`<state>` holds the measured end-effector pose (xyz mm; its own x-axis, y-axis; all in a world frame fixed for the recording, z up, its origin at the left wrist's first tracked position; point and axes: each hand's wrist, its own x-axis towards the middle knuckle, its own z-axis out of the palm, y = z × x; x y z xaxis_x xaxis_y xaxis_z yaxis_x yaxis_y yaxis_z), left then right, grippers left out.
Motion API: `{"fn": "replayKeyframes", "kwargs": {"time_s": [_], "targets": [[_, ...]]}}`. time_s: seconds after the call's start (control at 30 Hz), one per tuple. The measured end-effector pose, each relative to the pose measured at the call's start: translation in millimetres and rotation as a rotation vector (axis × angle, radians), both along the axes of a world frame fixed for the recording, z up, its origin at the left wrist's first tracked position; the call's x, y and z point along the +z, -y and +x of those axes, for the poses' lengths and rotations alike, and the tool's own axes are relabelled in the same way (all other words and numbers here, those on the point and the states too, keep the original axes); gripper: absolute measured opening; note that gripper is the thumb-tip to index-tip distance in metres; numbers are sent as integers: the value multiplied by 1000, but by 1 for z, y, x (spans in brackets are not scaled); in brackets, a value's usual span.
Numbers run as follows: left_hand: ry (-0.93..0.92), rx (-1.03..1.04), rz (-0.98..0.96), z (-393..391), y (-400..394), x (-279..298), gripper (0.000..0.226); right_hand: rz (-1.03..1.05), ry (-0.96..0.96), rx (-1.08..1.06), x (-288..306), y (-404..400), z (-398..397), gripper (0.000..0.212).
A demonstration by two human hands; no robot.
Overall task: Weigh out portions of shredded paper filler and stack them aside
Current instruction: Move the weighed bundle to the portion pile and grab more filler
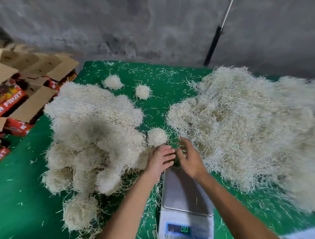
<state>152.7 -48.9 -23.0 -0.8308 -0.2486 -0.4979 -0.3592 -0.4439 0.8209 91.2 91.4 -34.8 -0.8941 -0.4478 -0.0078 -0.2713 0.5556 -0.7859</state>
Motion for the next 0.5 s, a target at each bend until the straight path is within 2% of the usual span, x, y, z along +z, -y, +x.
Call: {"fn": "replayKeyframes", "kwargs": {"time_s": [0.13,0.2,0.27,0.33,0.4,0.5], "targets": [[51,-18,-14,-37,-35,-13,25,85,-92,-45,-4,-45,-28,52],[46,-33,-60,-56,-48,-18,24,174,-224,-72,-8,-65,-45,53],[41,-41,-98,-76,-59,-22,23,278,-377,-63,-13,-79,-65,62],[38,-44,-129,-94,-68,-26,22,407,-510,-17,-20,-83,-88,82],[38,-77,-162,-112,-76,-29,23,559,-528,62,-28,-80,-110,94],[47,-87,-225,-139,-82,-37,23,758,-420,187,-56,-74,-138,92]]}}
